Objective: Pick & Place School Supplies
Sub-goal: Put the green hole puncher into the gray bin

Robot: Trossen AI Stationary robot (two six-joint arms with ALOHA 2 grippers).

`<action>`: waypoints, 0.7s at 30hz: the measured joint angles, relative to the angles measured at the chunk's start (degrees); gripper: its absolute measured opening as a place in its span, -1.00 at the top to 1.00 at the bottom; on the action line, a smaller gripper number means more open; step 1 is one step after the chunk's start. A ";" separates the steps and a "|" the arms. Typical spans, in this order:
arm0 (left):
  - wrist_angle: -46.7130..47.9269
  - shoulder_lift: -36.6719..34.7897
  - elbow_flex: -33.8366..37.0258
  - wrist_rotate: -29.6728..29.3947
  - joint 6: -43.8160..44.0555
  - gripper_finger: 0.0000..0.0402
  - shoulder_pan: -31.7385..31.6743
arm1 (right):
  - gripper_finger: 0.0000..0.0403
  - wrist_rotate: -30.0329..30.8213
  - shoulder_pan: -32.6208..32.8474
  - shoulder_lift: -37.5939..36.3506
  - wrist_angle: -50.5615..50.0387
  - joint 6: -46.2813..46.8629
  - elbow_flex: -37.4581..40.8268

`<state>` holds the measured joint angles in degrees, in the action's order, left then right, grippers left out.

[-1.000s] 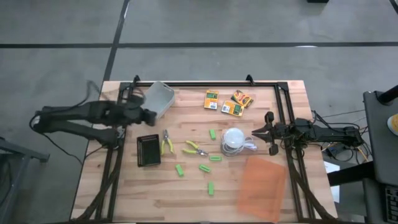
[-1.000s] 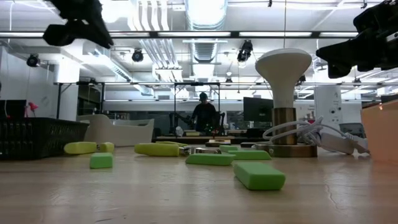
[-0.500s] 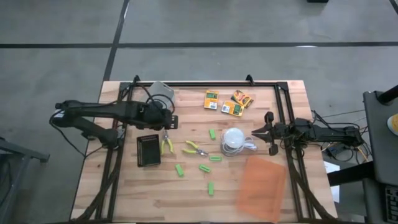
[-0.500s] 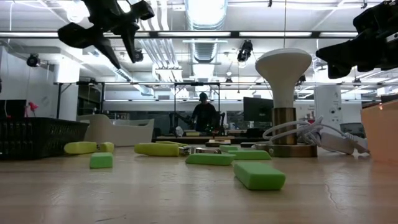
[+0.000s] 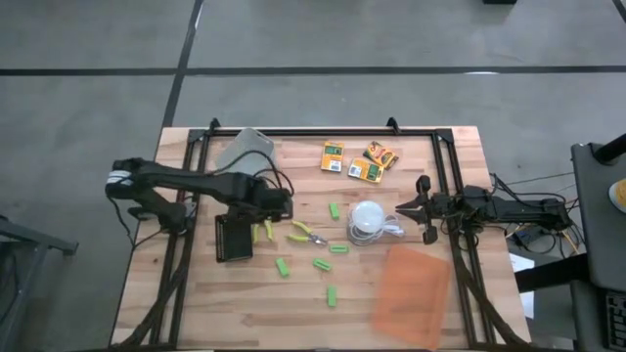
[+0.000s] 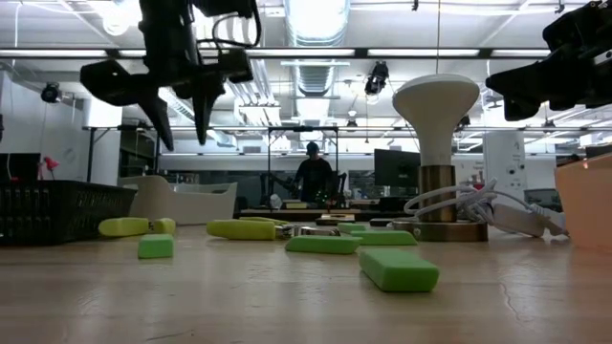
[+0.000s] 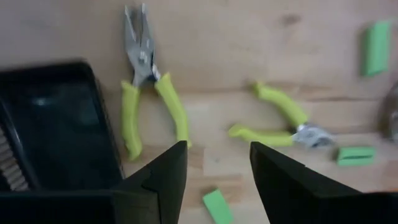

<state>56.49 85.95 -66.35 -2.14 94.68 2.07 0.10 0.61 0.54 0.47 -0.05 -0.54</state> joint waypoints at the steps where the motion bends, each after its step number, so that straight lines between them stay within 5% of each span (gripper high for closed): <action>1: -0.14 0.79 0.05 0.63 0.36 0.10 0.37 | 0.82 -0.01 0.00 0.00 0.00 0.00 0.00; 21: -2.47 14.36 0.07 -4.63 5.67 0.10 3.56 | 0.82 0.00 -0.01 0.00 0.01 0.00 0.00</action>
<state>54.02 100.31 -66.28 -6.77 100.35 5.63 0.10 0.60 0.54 0.48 -0.05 -0.54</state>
